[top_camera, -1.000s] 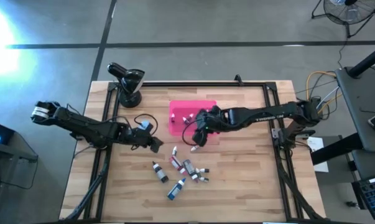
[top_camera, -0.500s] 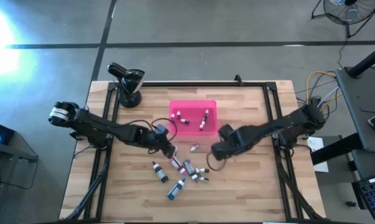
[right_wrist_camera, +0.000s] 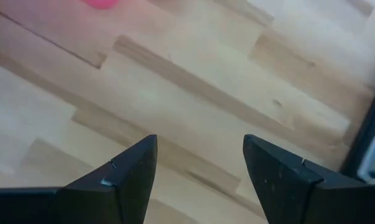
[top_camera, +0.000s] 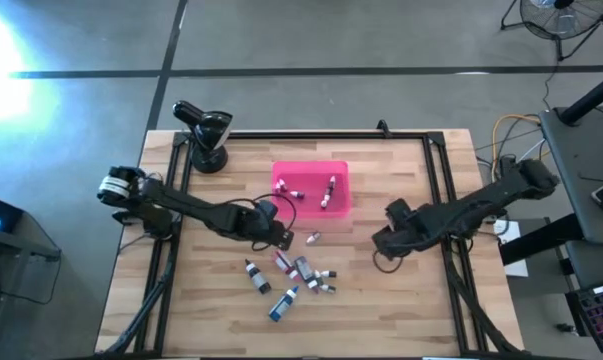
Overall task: Pick & Place food coloring
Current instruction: Put the purple food coloring bottle into the pink bin
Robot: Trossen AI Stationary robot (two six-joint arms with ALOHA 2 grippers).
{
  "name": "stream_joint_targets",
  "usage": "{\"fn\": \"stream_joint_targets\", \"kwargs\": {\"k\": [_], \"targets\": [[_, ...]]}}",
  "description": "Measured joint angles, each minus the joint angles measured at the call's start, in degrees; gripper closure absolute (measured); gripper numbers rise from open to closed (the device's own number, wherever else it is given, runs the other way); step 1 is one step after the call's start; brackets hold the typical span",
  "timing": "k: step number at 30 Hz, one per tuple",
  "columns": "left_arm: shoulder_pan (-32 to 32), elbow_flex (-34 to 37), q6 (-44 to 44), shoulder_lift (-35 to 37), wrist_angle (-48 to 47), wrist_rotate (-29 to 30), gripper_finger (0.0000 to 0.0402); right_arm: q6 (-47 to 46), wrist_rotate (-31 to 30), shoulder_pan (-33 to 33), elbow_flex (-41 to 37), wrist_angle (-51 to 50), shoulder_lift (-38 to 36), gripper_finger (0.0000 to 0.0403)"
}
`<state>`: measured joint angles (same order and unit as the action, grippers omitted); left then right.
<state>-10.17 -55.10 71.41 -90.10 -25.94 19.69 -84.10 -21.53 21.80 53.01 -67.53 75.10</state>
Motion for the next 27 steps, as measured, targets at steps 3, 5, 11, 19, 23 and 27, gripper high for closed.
{"fn": "stream_joint_targets", "kwargs": {"k": [3,5,11,19,23,27], "targets": [[0.1,-2.6,3.9,-3.1,-3.7,-2.5,0.0266,-1.8,-2.1,0.0,-3.9,3.0,-5.1,0.0170],[0.1,-4.5,6.1,-4.8,-5.8,-3.2,0.0266,-1.8,-4.6,-0.1,-5.6,4.4,-7.3,0.0170],[0.2,-9.8,8.5,-9.2,-7.7,-3.6,0.0266,2.0,-10.1,-0.1,-8.0,6.9,-10.8,0.0170],[0.5,-13.8,8.1,-14.5,-11.3,-4.2,0.0266,5.2,-11.0,-0.1,-8.1,7.5,-9.2,0.0170],[0.4,-14.0,9.4,-15.1,-12.7,-4.3,0.0266,5.3,-11.1,-0.1,-8.1,8.8,-8.0,0.0170],[0.5,-14.1,9.8,-14.9,-12.7,-4.4,0.0266,6.5,-11.1,-0.1,-8.2,10.2,-6.8,0.0170]]}}
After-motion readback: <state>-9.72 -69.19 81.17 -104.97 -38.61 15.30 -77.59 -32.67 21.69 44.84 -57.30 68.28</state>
